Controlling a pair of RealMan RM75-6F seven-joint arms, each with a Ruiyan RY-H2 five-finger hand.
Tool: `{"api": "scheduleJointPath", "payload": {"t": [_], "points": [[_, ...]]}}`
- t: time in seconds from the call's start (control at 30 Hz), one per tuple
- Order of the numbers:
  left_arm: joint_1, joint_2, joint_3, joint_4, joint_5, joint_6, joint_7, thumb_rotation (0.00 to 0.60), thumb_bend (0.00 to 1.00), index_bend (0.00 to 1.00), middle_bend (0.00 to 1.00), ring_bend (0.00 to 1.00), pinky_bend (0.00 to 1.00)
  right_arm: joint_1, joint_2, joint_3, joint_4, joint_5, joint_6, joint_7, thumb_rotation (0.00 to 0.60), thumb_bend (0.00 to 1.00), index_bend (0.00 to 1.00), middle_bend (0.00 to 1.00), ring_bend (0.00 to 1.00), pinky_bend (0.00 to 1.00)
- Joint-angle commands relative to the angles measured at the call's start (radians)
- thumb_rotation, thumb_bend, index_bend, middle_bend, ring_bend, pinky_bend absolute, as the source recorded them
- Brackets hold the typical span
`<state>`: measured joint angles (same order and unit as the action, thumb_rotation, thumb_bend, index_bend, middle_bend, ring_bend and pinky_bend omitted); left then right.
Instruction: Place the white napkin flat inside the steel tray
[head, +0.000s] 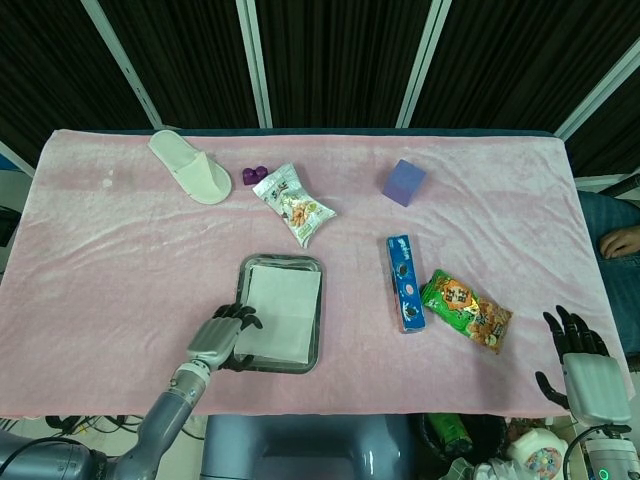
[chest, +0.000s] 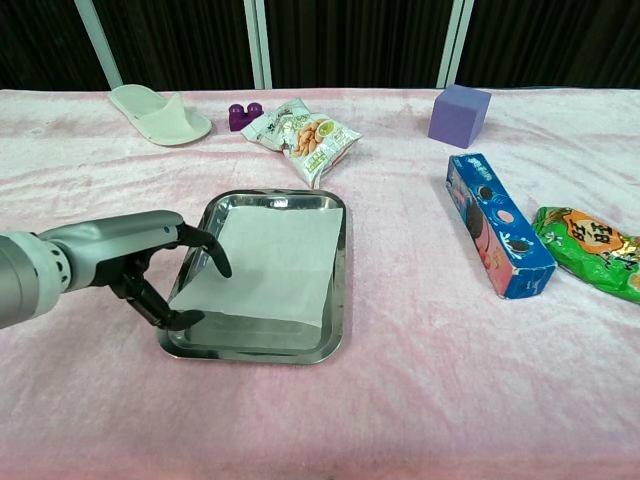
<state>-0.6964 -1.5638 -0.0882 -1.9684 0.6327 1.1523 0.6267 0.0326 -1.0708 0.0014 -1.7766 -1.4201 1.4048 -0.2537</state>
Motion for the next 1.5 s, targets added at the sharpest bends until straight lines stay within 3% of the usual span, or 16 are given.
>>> {"api": "scheduleJointPath", "payload": {"t": [0.03,0.2,0.37,0.57,0.87,1.03,1.5], "points": [[-0.003,0.03,0.012,-0.023,-0.003,-0.024,-0.009,0.6,0.35,0.25,0.11,0.0,0.0,0.0,0.001,0.0,-0.001,0.002,-0.001,-0.001,0.6,0.24,0.0,0.0,0.05,0.16],[0.002,0.085,0.024,-0.055,0.025,-0.069,-0.057,0.6,0.36,0.25,0.11,0.0,0.0,0.0,0.001,0.0,-0.002,0.003,-0.001,-0.004,0.6,0.24,0.0,0.0,0.05,0.16],[0.022,0.106,0.034,-0.036,0.139,-0.072,-0.115,0.6,0.37,0.25,0.11,0.0,0.0,0.0,0.002,0.0,-0.004,0.008,-0.003,-0.005,0.6,0.24,0.0,0.0,0.05,0.16],[0.035,0.081,0.024,0.069,0.3,-0.098,-0.219,0.6,0.38,0.24,0.14,0.0,0.0,0.001,0.002,0.0,-0.006,0.011,-0.005,-0.008,0.6,0.24,0.0,0.0,0.05,0.16],[-0.043,0.0,0.021,0.349,0.497,-0.272,-0.347,0.6,0.34,0.16,0.14,0.0,0.01,0.001,0.003,0.001,-0.006,0.017,-0.006,-0.007,0.6,0.24,0.0,0.0,0.05,0.16],[-0.1,-0.03,0.011,0.423,0.467,-0.363,-0.326,0.6,0.31,0.15,0.14,0.0,0.02,0.001,0.003,0.001,-0.006,0.019,-0.008,-0.005,0.6,0.24,0.0,0.0,0.05,0.16],[-0.124,-0.056,0.021,0.441,0.433,-0.363,-0.27,0.6,0.31,0.15,0.14,0.0,0.05,0.002,0.004,0.001,-0.006,0.018,-0.007,-0.001,0.6,0.24,0.0,0.0,0.05,0.16]]}}
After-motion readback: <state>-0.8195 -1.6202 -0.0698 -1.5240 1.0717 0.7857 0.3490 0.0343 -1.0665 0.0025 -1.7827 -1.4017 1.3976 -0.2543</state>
